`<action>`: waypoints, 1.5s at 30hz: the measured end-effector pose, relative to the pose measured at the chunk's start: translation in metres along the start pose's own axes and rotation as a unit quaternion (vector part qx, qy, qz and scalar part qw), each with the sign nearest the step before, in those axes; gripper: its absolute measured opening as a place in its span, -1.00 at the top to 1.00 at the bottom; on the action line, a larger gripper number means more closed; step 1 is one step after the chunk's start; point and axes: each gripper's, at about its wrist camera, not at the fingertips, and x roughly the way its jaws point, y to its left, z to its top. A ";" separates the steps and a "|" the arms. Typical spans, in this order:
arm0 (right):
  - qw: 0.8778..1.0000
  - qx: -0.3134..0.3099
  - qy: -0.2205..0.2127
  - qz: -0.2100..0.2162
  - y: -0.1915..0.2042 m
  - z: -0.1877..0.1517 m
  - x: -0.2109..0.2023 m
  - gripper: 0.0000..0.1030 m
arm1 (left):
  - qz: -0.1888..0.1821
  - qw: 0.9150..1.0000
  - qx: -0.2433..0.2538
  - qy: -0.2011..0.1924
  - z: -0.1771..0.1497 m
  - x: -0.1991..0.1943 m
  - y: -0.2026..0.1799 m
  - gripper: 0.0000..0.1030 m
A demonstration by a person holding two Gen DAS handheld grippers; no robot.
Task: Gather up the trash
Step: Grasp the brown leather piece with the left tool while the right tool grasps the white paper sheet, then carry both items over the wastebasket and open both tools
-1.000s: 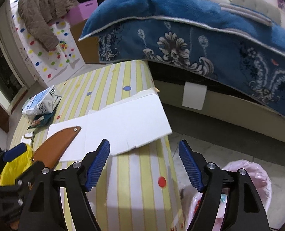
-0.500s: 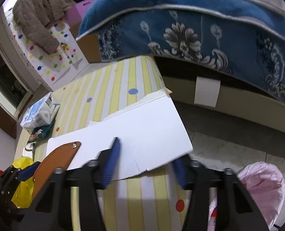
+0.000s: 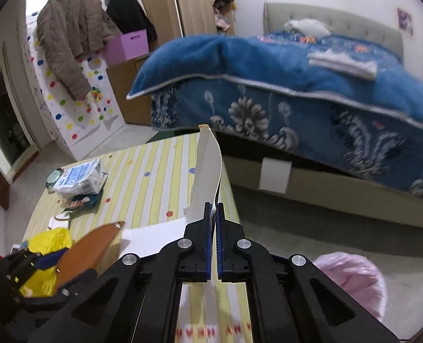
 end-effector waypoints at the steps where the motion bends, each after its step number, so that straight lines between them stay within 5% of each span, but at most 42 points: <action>1: 1.000 -0.001 -0.005 -0.001 -0.001 -0.002 -0.010 0.97 | -0.005 1.000 -0.003 -0.007 -0.002 -0.011 0.000 -0.08; 15: 0.997 0.032 -0.058 -0.047 -0.030 -0.045 -0.143 0.98 | -0.034 0.998 -0.004 -0.059 -0.034 -0.096 -0.033 -0.08; 22: 0.981 0.018 -0.092 -0.171 -0.063 -0.059 -0.193 0.98 | -0.049 0.996 0.032 -0.066 -0.034 -0.101 -0.079 -0.08; 26: 0.976 0.019 -0.081 -0.203 -0.081 -0.076 -0.199 0.98 | -0.062 0.995 0.050 -0.061 -0.034 -0.100 -0.103 -0.08; 35: 0.982 0.051 -0.071 -0.168 -0.098 -0.094 -0.197 0.98 | -0.068 0.993 0.075 -0.067 -0.029 -0.098 -0.137 -0.08; 45: 0.974 0.069 -0.066 -0.207 -0.130 -0.106 -0.195 0.98 | -0.125 0.983 0.124 -0.054 -0.024 -0.070 -0.201 -0.08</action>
